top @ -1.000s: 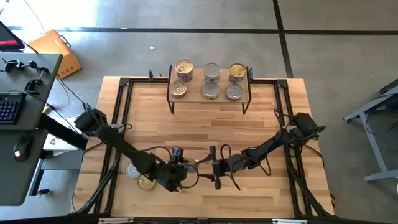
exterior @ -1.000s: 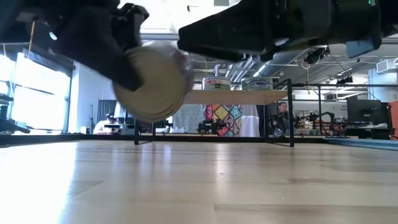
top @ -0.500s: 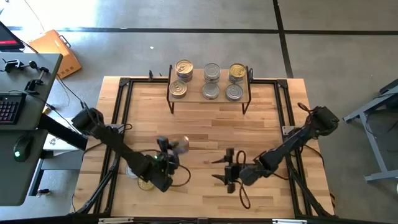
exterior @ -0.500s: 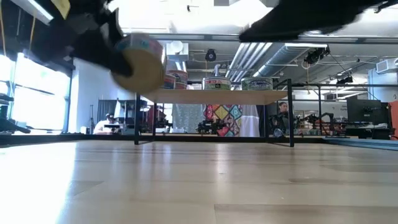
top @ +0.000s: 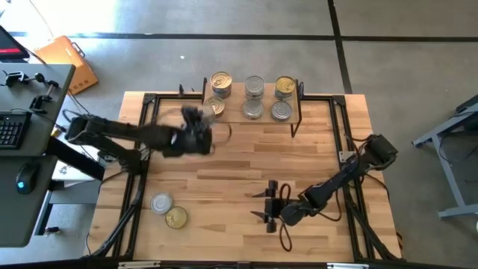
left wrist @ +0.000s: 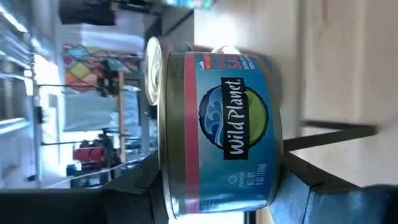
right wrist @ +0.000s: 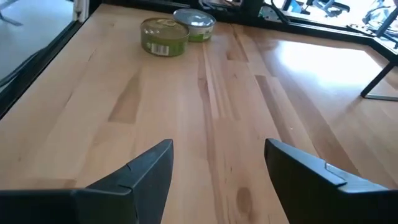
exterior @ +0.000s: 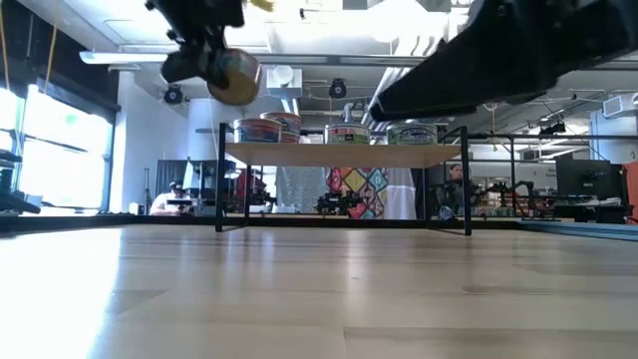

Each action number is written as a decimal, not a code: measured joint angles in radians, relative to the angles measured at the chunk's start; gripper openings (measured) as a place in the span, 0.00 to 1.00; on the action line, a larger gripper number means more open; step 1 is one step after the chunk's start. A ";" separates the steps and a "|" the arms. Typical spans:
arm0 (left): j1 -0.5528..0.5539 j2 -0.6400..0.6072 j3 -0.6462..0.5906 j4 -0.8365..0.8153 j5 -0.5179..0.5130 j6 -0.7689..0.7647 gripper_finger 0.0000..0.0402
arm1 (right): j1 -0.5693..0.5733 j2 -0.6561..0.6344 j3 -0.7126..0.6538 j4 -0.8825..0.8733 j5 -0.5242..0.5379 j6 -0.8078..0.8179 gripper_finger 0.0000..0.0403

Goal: Stack canned seafood by type on shelf
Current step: Stack the blue pink tuna can on top of the other blue pink tuna can on the shelf, then stack the green white tuna can on top of the other green white tuna can on the shelf

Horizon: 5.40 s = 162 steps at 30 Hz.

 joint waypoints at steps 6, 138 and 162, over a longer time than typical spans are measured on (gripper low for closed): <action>0.203 0.000 0.000 0.173 0.220 0.267 0.45 | -0.004 0.001 0.000 0.002 -0.001 -0.009 0.61; -0.600 0.156 -0.336 -0.227 0.997 -1.529 0.05 | -0.004 0.002 0.001 -0.001 -0.002 -0.036 0.61; -0.414 0.304 -0.159 0.769 0.916 -0.675 0.00 | -0.052 0.016 0.001 0.004 -0.092 0.003 0.61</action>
